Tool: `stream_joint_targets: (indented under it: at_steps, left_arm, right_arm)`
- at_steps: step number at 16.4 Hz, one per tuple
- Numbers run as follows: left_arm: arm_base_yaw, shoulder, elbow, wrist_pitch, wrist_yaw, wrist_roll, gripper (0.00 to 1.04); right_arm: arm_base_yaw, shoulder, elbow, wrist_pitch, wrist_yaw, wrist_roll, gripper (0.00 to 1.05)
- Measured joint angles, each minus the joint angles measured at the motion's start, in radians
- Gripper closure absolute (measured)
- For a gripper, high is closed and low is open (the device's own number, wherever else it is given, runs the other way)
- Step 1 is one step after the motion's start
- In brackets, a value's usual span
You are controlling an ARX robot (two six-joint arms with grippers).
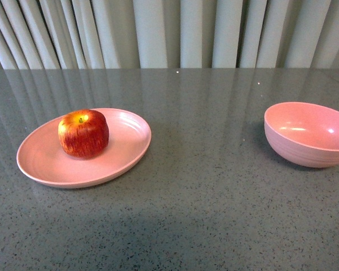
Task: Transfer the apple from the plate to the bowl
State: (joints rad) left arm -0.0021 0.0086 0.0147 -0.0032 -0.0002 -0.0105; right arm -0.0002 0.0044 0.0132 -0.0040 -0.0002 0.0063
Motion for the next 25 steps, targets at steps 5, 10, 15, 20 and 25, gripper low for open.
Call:
stream_joint_targets:
  at_steps: [5,10,15,20,25]
  left_arm:
    - [0.000,0.000,0.000,0.000,0.000,0.000,0.07]
    - [0.000,0.000,0.000,0.000,0.000,0.000,0.07]
    - [0.000,0.000,0.000,0.000,0.000,0.000,0.07]
    - [0.000,0.000,0.000,0.000,0.000,0.000,0.07]
    - [0.000,0.000,0.000,0.000,0.000,0.000,0.07]
  right_arm:
    - [0.000,0.000,0.000,0.000,0.000,0.000,0.07]
    - [-0.076,0.157,0.036,0.098,-0.094,0.163,0.07]
    - [-0.053,0.751,0.371,0.498,-0.109,0.154,0.07]
    - [-0.039,1.396,0.777,0.320,-0.037,0.100,0.07]
    - [-0.026,1.697,0.898,0.225,0.018,0.086,0.07]
